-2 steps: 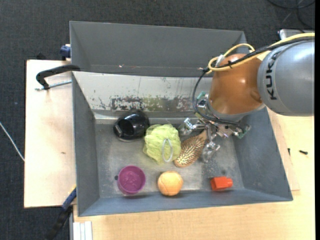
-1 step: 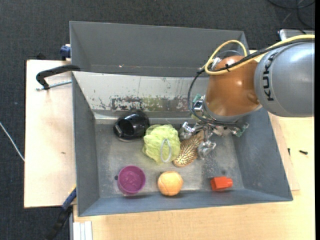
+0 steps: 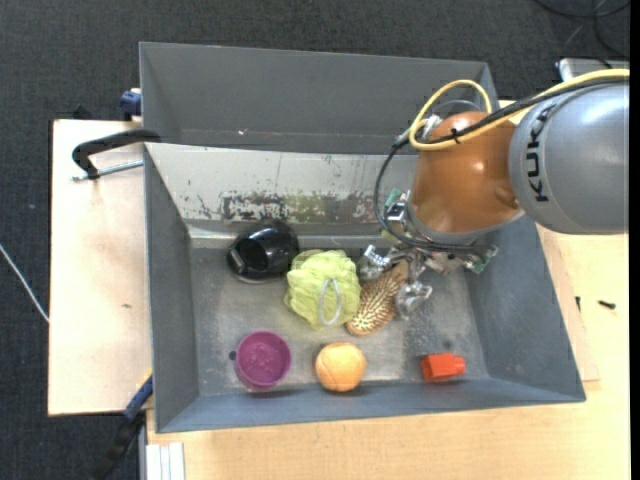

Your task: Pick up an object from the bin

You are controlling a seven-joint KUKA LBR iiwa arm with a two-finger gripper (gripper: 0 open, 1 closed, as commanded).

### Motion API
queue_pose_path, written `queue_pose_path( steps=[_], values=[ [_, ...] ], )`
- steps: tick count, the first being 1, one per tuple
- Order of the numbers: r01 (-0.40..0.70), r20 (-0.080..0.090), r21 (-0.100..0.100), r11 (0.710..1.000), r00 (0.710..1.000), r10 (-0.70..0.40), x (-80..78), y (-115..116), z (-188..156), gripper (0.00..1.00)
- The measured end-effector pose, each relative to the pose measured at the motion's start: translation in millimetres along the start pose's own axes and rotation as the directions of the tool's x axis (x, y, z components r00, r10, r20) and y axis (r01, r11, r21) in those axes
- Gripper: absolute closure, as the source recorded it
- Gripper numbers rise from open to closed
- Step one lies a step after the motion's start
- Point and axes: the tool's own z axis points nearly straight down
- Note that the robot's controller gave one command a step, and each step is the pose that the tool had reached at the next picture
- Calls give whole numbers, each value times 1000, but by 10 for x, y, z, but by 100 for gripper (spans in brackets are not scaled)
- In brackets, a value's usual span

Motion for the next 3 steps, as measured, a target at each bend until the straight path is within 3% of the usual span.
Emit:
queue_pose_path(
  steps=[2,3],
  values=[
    [-1,-9,-16,1000,1000,0,9,36,-164,100],
    [1,-8,-15,1000,1000,-1,0,30,-367,100]
  ],
)
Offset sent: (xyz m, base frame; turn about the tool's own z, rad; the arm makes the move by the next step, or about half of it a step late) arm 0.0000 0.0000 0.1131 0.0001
